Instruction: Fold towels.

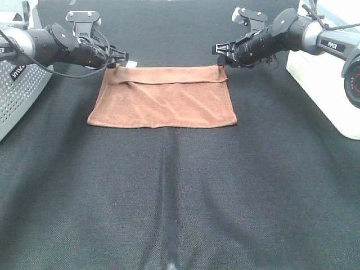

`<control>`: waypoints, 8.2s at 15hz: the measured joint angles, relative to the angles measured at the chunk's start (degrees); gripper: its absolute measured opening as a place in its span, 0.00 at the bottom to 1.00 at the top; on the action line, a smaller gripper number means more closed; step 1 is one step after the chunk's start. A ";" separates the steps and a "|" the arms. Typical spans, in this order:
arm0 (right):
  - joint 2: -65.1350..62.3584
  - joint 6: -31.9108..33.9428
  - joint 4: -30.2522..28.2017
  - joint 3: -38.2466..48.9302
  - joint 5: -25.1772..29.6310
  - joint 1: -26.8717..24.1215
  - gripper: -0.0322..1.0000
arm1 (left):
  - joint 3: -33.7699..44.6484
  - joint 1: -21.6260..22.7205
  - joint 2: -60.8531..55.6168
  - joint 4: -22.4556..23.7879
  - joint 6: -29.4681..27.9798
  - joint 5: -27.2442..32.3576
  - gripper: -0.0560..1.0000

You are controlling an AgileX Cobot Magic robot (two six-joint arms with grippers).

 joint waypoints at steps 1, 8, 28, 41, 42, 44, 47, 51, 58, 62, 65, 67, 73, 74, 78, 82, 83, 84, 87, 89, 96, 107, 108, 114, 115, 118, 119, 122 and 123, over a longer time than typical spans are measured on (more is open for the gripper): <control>-0.34 0.00 -0.46 0.00 2.12 0.00 0.62 | 0.00 0.11 -0.17 0.00 0.00 2.29 0.72; -8.65 5.44 -9.45 -0.11 26.99 0.00 0.66 | -0.34 4.98 -4.53 0.17 -8.54 29.28 0.71; -17.53 11.46 -5.10 26.18 26.13 0.00 0.66 | 24.01 5.33 -16.04 6.47 -25.90 34.89 0.70; -13.41 6.70 2.12 26.18 20.63 1.38 0.17 | 23.95 2.69 -13.58 -1.72 -20.68 30.88 0.16; -13.41 7.05 2.01 26.18 20.57 1.26 0.06 | 23.95 2.69 -13.58 -1.03 -20.51 31.11 0.08; -13.41 8.71 2.01 26.18 21.03 0.52 0.03 | 23.95 2.69 -14.09 1.43 -20.45 32.03 0.06; -15.64 9.74 0.86 26.18 24.92 -0.06 0.03 | 24.12 3.09 -16.44 4.53 -20.45 37.01 0.06; -20.97 9.74 0.40 33.86 27.39 0.17 0.03 | 32.31 2.86 -23.49 6.76 -19.71 38.67 0.06; -32.83 6.02 3.09 58.27 21.26 0.46 0.03 | 51.97 2.29 -30.94 8.54 -18.39 33.00 0.06; -32.83 4.98 3.15 53.51 20.05 0.46 0.03 | 45.55 2.29 -31.74 7.56 -19.37 32.60 0.06; -31.46 4.98 2.64 45.15 20.17 0.40 0.03 | 38.50 2.41 -31.46 8.19 -22.86 32.60 0.06; -28.48 5.04 2.41 38.56 21.26 0.34 0.03 | 33.40 3.04 -30.02 8.65 -23.89 32.66 0.06; -18.28 5.50 -0.11 22.46 21.49 0.34 0.03 | 23.38 3.15 -22.12 9.80 -24.01 27.67 0.06; -15.93 5.50 -0.34 20.80 21.26 0.34 0.03 | 23.32 3.15 -20.45 9.97 -24.01 25.78 0.06; -12.95 9.45 -2.92 20.57 20.91 0.34 0.14 | 23.32 3.15 -17.59 9.97 -24.01 24.92 0.21; -12.95 9.74 -3.84 20.57 21.20 0.29 0.71 | 23.32 3.15 -17.59 10.14 -24.01 24.92 0.73; -13.18 9.74 -3.90 20.57 21.54 0.29 0.80 | 23.32 3.15 -17.59 10.14 -24.18 24.92 0.81; -13.58 9.74 -3.90 20.57 22.06 0.29 0.84 | 23.32 3.15 -17.70 10.14 -24.18 24.92 0.84; -14.95 9.80 -3.95 20.17 22.98 0.29 0.87 | 23.32 3.15 -17.42 10.14 -25.10 25.50 0.86; -15.47 9.80 -4.01 20.05 23.49 0.29 0.87 | 23.32 3.15 -15.93 9.17 -25.32 25.55 0.86; -15.47 9.80 -4.13 20.05 23.89 0.29 0.87 | 22.69 2.81 -13.81 3.38 -25.32 24.69 0.52; -18.16 12.72 -4.70 20.05 29.22 0.29 0.87 | 19.14 7.22 -20.51 15.87 -23.84 34.49 0.12; -18.91 12.72 -4.70 20.05 29.22 0.29 0.87 | 18.05 7.33 -21.66 16.67 -24.58 36.15 0.12; -22.46 12.72 -4.64 20.05 29.45 0.29 0.87 | 11.29 -0.06 -23.43 12.38 -26.64 41.65 0.12; -22.46 12.72 -4.64 20.05 29.91 0.29 0.87 | 10.71 -2.52 -23.43 10.66 -27.67 41.42 0.12; -22.46 12.72 -4.64 20.05 30.54 0.29 0.87 | 10.31 -8.65 -22.12 8.82 -30.94 36.38 0.12; -22.46 12.72 -4.64 20.05 30.83 0.29 0.87 | 10.31 -10.03 -20.80 8.25 -32.60 34.38 0.12; -22.46 12.72 -4.53 20.05 31.63 0.29 0.87 | 10.31 -13.46 -16.33 3.21 -35.75 27.73 0.25; -22.46 12.72 -4.53 20.05 31.68 0.29 0.87 | 10.31 -13.98 -15.30 0.74 -35.87 26.41 0.37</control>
